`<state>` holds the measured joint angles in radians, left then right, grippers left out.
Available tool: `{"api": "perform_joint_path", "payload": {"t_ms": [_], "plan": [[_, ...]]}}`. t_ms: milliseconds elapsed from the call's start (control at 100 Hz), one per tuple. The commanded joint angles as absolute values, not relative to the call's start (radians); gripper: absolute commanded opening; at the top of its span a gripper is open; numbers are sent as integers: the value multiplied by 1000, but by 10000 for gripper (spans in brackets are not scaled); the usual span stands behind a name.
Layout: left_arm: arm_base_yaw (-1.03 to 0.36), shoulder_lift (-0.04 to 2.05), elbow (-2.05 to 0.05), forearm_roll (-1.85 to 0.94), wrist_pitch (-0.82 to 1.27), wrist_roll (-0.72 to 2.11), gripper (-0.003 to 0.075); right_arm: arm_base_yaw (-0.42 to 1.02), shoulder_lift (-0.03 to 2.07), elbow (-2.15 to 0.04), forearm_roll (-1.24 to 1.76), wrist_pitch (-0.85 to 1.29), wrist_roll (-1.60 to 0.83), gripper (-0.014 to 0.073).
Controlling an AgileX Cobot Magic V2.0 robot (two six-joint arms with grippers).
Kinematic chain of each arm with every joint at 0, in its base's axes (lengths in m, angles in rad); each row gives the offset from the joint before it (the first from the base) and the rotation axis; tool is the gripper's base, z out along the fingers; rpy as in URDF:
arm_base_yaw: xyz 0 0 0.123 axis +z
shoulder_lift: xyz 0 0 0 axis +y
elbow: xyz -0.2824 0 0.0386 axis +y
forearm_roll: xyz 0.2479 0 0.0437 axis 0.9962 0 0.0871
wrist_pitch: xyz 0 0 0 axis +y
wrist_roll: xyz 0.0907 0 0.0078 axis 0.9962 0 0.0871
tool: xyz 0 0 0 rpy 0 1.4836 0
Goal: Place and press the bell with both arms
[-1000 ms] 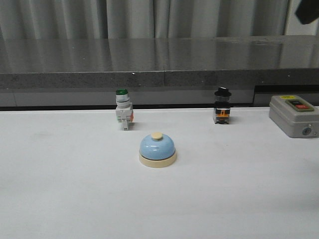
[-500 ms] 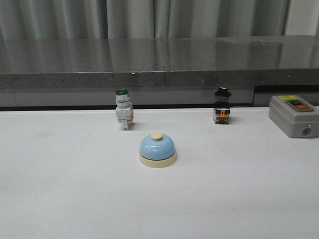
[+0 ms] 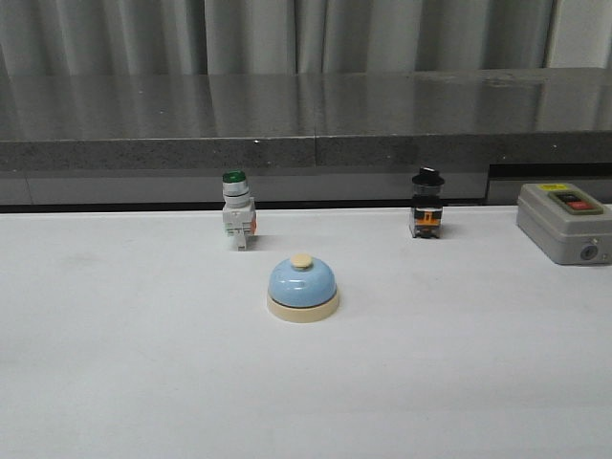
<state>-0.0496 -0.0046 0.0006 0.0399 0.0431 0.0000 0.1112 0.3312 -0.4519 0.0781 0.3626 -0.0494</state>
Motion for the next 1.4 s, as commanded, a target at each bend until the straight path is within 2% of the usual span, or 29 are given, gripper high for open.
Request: {"api": "perform_joint_path", "payload": {"t_ms": [0, 410, 610, 1110, 1390], "plan": [[-44, -35, 42, 39, -35, -16, -20, 105, 336, -475, 70, 288, -58, -60], [-44, -35, 42, 39, -35, -16, -20, 105, 336, -468, 70, 287, -58, -60], [-44, -35, 42, 39, -35, -16, -20, 105, 320, -386, 59, 217, -58, -60], [-44, -35, 42, 39, -35, -16, -20, 105, -32, -93, -10, 115, 14, -60], [-44, -35, 42, 39, -35, -16, -20, 95, -25, -39, -45, 88, 22, -60]]}}
